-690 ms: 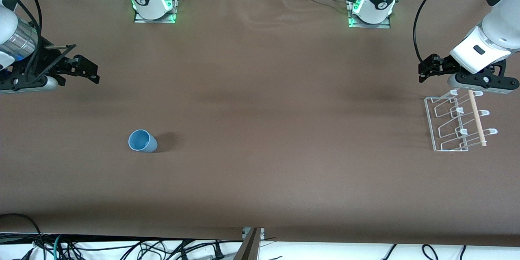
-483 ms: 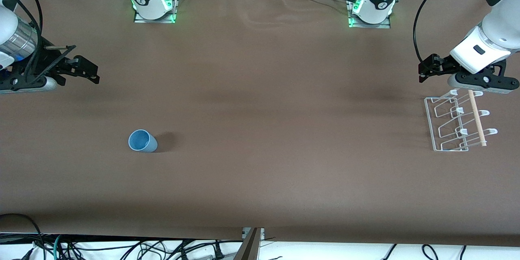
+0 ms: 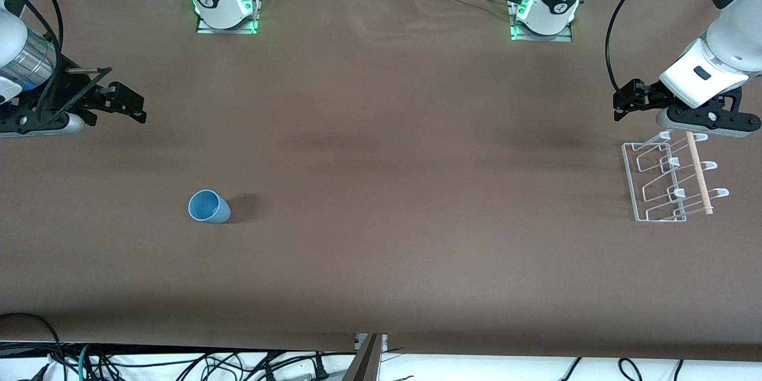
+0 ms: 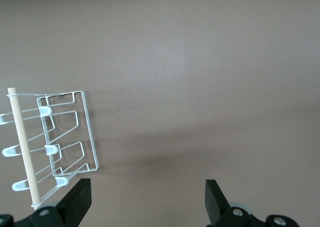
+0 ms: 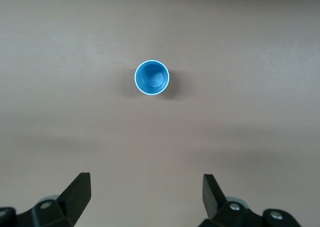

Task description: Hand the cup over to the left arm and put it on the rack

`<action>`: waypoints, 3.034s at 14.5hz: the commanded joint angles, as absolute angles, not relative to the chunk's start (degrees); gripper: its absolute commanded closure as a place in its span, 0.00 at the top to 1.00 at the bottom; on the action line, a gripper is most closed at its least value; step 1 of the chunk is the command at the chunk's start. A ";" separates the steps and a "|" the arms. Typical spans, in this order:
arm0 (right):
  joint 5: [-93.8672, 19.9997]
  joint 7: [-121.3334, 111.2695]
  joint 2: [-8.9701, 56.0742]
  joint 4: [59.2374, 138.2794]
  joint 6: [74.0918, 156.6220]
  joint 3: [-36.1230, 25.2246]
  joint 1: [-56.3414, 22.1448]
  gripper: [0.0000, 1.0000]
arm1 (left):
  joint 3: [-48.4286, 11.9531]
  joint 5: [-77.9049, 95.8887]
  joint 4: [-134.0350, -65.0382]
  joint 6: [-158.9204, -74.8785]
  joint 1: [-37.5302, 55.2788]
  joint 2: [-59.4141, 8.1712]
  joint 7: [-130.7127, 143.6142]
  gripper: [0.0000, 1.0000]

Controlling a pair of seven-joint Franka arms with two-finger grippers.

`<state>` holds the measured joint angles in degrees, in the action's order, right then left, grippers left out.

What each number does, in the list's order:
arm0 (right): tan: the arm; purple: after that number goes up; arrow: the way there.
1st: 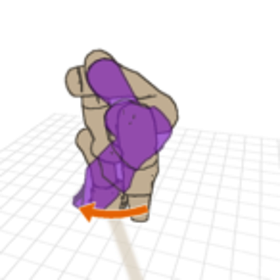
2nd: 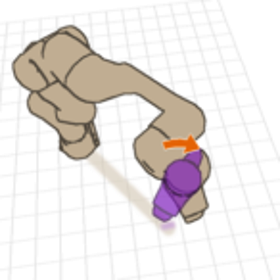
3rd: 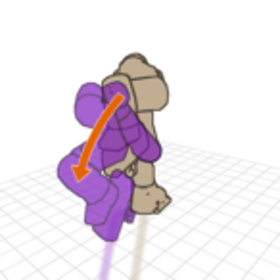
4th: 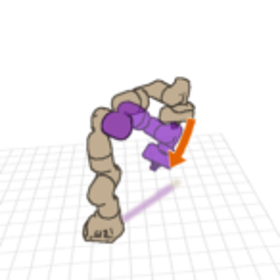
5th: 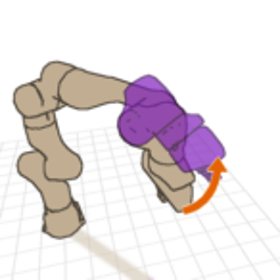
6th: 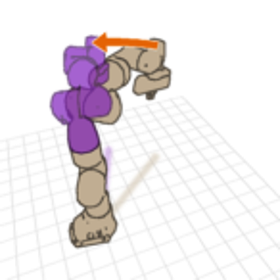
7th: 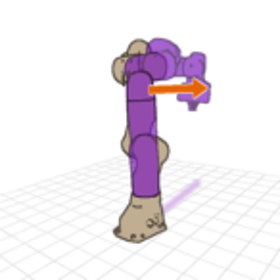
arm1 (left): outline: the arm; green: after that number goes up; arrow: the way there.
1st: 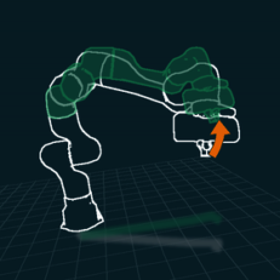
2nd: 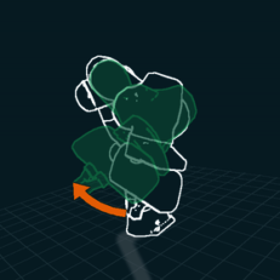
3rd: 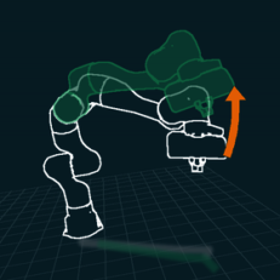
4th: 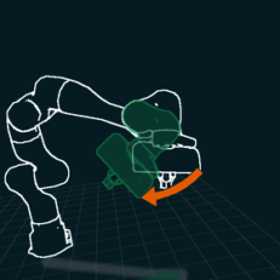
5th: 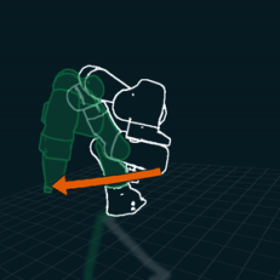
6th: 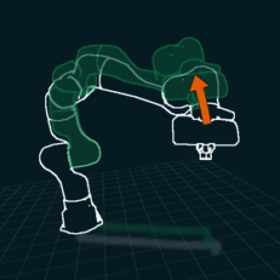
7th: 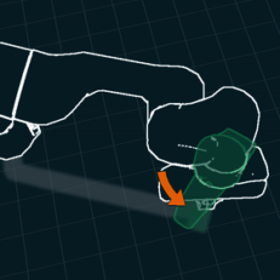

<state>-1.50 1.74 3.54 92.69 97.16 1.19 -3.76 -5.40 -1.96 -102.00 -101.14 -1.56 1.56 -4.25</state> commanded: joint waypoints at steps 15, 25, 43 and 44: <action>-0.44 2.29 3.96 91.67 97.12 1.93 -3.34 0.99 | -5.45 -1.67 -101.95 -100.99 -1.93 1.58 -4.13 1.00; -0.35 2.29 3.96 91.67 97.12 2.02 -3.34 0.99 | -5.45 -1.67 -101.95 -100.99 -1.93 1.58 -4.13 1.00; 4.57 -4.91 30.58 92.02 119.09 1.58 -3.08 0.99 | -5.45 -1.58 -102.04 -100.99 -1.93 1.58 -4.22 1.00; 4.48 -5.36 30.93 92.02 119.18 1.58 -2.90 0.99 | -5.45 -1.58 -102.04 -100.99 -1.93 1.58 -4.22 1.00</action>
<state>3.81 -2.95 30.64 92.97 119.14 1.31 -3.83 -5.35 -1.96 -102.05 -101.11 -1.62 1.53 -4.25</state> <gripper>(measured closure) 0.009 0.000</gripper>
